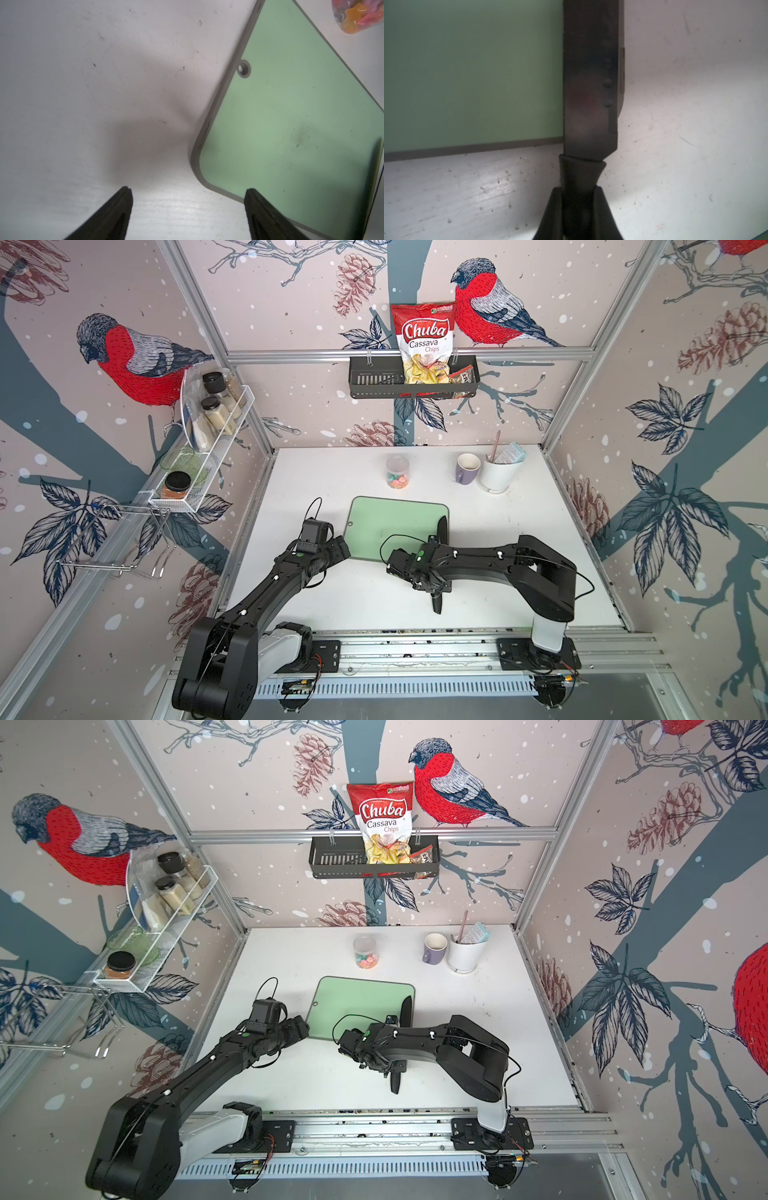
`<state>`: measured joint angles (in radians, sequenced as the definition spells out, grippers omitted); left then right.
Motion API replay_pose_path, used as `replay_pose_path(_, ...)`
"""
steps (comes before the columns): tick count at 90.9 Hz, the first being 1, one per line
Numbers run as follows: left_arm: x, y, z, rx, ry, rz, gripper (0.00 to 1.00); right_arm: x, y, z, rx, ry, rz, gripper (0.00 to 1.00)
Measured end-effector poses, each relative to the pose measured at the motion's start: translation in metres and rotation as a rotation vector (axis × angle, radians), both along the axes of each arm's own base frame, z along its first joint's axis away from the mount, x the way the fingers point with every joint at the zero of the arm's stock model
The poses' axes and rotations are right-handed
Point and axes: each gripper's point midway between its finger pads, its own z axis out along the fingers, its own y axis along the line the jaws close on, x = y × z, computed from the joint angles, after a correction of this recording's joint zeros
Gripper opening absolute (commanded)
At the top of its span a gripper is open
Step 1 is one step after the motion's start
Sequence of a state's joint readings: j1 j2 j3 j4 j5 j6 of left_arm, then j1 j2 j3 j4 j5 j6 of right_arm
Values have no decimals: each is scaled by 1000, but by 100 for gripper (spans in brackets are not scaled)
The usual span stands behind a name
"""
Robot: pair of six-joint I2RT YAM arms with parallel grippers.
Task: Align the knife with the edge of the cutting board
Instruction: Place the knife at the edge of the cutting board.
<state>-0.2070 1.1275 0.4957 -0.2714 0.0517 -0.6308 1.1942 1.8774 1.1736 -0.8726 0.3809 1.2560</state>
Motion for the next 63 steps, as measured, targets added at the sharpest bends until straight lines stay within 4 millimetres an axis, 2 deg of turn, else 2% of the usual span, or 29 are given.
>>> replay_pose_path(13,0,0,0,0,0,0,87,-1,1,-2,11,12,-6,42)
replay_pose_path(47,0,0,0,0,2,-1,87,3,0,-1,24,6,-19,48)
replay_pose_path(54,0,0,-1,0,3,-1,87,4,1,-1,33,4,-20,55)
replay_pose_path(63,-1,0,-1,1,5,-1,87,3,3,4,50,-1,-16,71)
